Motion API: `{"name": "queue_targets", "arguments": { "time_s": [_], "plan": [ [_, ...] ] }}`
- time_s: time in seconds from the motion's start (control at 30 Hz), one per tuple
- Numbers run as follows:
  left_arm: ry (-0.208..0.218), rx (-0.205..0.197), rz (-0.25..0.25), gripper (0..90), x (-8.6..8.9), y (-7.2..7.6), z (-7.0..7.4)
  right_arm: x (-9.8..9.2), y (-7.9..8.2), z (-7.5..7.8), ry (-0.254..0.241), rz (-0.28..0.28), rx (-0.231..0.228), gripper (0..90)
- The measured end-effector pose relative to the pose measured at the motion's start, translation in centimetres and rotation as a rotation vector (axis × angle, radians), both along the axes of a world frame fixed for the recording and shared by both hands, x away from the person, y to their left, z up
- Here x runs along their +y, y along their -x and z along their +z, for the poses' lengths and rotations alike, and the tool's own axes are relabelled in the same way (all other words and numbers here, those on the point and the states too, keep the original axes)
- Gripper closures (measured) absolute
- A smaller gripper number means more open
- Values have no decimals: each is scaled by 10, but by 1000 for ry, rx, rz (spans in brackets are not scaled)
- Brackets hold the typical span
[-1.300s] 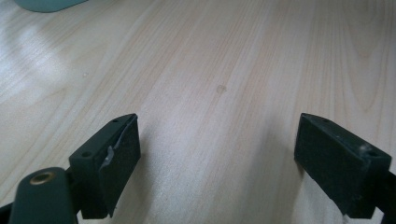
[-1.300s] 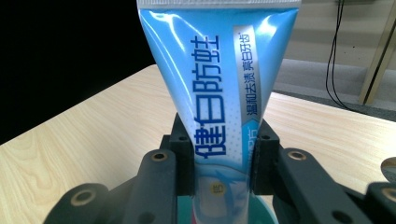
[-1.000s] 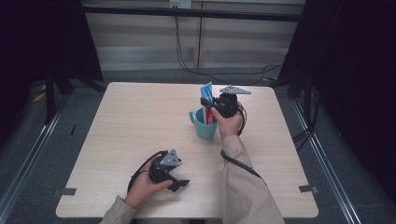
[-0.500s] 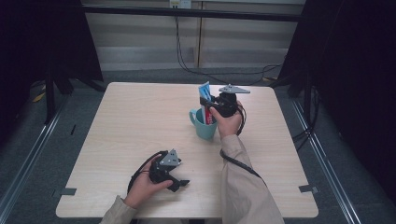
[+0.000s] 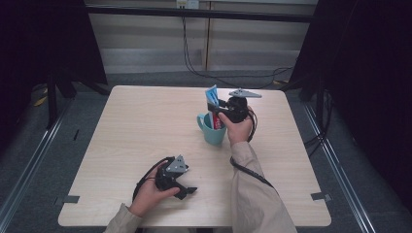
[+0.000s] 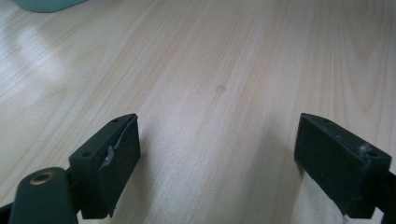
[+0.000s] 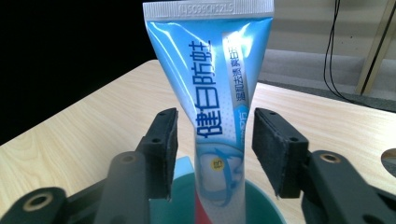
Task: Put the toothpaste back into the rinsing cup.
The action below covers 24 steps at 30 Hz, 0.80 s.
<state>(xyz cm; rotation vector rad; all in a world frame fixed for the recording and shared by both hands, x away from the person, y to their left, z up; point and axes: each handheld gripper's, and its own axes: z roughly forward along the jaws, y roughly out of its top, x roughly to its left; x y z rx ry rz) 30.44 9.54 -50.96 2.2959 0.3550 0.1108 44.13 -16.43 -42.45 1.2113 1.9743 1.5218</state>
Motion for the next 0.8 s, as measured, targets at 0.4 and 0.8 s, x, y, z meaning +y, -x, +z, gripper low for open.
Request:
{"name": "queue_targets", "arguments": {
  "time_s": [0.4,0.8],
  "plan": [
    [1,-1,-1,142,0,0,0,-1,5,5,19,33,28,378],
    [0,1,-2,142,0,0,0,-3,12,11,43,47,43,292]
  ]
}}
